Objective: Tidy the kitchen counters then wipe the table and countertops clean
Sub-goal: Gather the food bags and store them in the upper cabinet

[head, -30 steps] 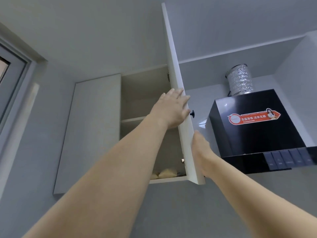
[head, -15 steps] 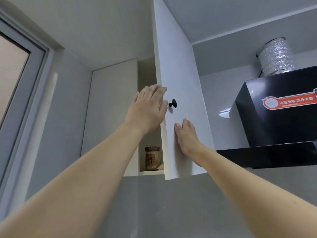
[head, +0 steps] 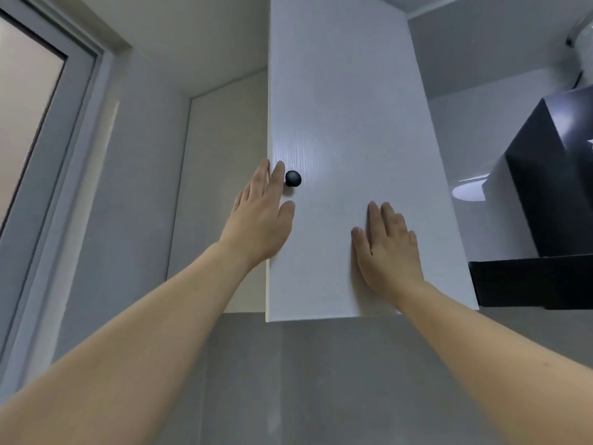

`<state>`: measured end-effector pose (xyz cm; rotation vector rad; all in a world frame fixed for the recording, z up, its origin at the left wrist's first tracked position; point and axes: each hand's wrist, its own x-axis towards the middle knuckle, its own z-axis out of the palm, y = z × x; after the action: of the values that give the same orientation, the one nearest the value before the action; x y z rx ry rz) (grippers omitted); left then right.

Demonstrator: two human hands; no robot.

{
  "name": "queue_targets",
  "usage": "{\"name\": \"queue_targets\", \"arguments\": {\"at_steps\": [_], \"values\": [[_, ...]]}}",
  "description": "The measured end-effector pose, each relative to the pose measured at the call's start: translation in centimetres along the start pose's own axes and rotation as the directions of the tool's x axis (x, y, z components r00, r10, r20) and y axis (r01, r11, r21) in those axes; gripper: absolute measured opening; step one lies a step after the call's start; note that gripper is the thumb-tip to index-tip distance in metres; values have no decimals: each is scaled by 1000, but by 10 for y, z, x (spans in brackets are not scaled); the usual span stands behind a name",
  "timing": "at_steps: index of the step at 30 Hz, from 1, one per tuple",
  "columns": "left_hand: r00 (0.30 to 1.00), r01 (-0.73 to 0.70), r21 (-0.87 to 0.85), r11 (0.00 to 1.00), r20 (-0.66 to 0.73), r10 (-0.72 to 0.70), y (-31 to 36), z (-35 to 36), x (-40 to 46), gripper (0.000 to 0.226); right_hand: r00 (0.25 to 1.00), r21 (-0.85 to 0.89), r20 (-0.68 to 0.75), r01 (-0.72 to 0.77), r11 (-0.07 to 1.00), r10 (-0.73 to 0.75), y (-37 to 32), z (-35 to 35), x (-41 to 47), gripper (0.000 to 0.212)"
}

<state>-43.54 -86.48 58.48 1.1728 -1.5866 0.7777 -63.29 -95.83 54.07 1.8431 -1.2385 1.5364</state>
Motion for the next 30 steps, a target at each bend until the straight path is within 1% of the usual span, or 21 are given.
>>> {"name": "queue_targets", "arguments": {"at_steps": [5,9,12,16,19,22,30], "values": [[991,82,22,996,-106,-79,-25,60,-7,62,998,-187,8,58,981,-57,18,30,6,63],[986,137,14,990,-99,-135,-45,105,-8,65,995,-287,35,103,952,-97,38,53,11,73],[982,158,46,986,-117,-151,-56,130,-5,65,990,-313,40,139,940,-133,51,62,17,77],[977,163,95,982,-157,-147,-70,163,0,66,983,-358,13,175,917,-183,66,79,22,74],[979,159,90,983,-146,-145,-82,182,4,65,977,-350,-21,193,917,-214,73,91,24,71],[981,158,90,983,-130,-145,-87,199,6,65,974,-382,-46,189,904,-223,76,99,25,70],[976,181,19,983,-123,-177,-94,242,2,65,968,-457,-55,194,868,-245,84,113,28,69]]}}
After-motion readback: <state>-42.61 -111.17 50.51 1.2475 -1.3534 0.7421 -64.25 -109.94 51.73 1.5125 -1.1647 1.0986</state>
